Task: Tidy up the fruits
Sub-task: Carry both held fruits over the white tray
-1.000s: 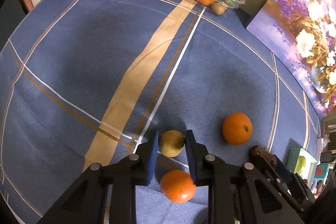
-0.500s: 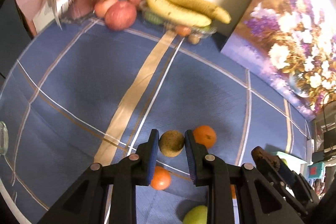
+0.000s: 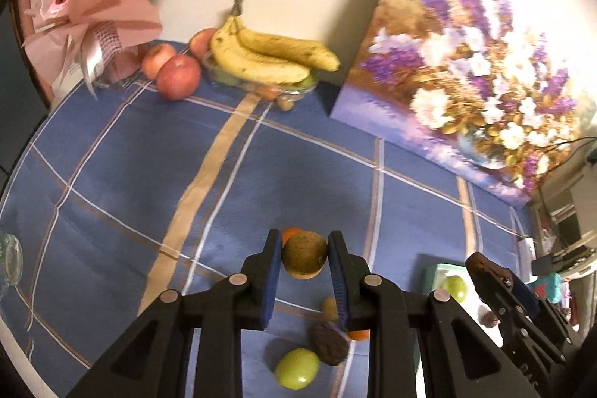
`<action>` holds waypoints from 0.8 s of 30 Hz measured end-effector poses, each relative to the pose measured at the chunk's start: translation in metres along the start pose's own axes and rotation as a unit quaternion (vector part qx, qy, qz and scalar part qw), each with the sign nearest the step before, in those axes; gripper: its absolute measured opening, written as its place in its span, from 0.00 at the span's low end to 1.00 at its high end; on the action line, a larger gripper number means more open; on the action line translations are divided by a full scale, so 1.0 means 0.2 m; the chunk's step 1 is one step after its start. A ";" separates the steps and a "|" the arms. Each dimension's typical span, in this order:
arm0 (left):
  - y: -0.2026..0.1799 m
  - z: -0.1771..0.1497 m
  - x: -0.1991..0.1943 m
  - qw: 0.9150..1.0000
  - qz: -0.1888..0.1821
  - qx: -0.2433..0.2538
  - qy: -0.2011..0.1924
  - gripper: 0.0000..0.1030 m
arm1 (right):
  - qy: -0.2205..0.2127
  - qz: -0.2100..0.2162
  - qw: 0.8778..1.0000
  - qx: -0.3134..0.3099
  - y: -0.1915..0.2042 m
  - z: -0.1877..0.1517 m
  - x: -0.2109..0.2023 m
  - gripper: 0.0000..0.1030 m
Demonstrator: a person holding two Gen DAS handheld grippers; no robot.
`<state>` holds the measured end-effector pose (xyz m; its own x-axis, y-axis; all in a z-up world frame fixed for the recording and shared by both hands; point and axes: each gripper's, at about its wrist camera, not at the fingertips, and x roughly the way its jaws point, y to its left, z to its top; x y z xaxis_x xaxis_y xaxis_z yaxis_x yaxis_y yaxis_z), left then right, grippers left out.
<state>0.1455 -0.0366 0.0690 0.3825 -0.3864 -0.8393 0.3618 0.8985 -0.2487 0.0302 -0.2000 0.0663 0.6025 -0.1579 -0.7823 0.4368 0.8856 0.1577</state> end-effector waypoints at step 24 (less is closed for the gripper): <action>-0.59 -0.12 -0.08 0.993 -0.059 0.106 -0.007 0.26 | -0.039 -0.088 0.991 0.088 -0.66 -0.07 -0.32 0.41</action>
<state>0.0761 -0.1323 0.1009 0.3386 -0.4905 -0.8030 0.5756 0.7831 -0.2357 -0.0757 -0.3014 0.0880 0.5543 -0.3423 -0.7587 0.6452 0.7525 0.1318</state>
